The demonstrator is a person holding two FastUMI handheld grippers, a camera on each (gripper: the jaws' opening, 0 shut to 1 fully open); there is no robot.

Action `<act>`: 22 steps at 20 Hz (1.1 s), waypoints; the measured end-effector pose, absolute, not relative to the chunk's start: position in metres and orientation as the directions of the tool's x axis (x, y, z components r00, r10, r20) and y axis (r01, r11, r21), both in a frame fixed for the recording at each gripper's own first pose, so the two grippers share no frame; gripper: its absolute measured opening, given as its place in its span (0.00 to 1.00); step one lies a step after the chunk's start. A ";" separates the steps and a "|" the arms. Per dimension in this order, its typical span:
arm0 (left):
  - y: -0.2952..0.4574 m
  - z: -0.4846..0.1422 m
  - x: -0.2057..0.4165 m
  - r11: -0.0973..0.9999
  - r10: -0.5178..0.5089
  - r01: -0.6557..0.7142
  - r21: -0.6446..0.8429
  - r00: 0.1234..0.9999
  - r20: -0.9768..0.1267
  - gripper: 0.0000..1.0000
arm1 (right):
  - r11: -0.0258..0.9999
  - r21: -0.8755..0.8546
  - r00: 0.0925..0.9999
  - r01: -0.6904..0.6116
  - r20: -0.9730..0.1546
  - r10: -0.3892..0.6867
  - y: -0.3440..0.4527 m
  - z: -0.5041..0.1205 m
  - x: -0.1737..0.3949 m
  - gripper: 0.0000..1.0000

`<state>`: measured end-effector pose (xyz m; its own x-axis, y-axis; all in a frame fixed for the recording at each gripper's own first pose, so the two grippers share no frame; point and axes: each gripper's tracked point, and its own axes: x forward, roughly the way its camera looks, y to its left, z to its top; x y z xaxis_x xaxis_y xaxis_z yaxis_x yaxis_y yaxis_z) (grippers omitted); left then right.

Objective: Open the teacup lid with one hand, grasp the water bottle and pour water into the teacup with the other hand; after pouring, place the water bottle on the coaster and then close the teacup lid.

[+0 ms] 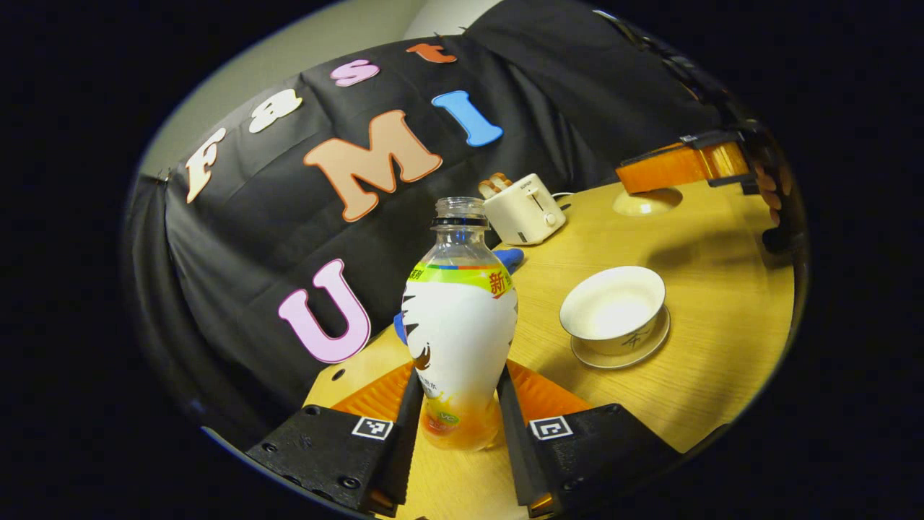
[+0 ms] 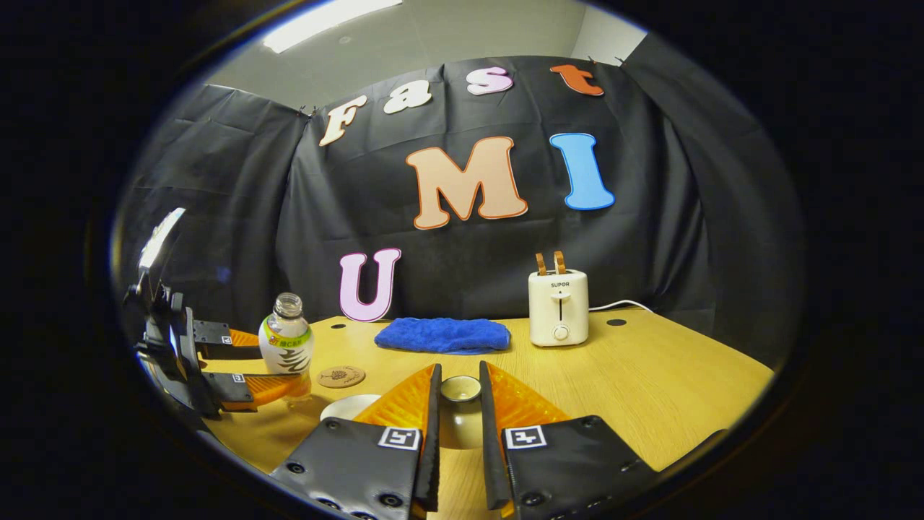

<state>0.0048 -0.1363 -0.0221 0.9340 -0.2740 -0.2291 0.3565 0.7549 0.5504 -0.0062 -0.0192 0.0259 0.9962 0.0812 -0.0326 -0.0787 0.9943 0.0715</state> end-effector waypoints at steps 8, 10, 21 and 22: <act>-0.142 -0.039 0.009 0.615 -0.257 0.387 0.687 0.922 -0.289 0.54 | 0.992 0.081 0.995 -0.093 -0.035 0.096 -0.015 0.025 -0.007 0.28; -0.141 -0.041 0.011 0.574 -0.246 0.391 0.719 0.920 -0.304 0.54 | 0.992 0.083 0.995 -0.093 -0.037 0.096 -0.016 0.025 -0.006 0.29; -0.135 -0.054 0.013 0.317 -0.185 0.368 0.874 0.928 -0.323 0.54 | 0.993 0.086 0.996 -0.080 -0.038 0.084 -0.022 0.025 -0.006 0.28; -0.134 -0.054 0.014 0.295 -0.176 0.366 0.883 0.929 -0.327 0.54 | 0.993 0.085 0.996 -0.081 -0.038 0.084 -0.021 0.025 -0.005 0.28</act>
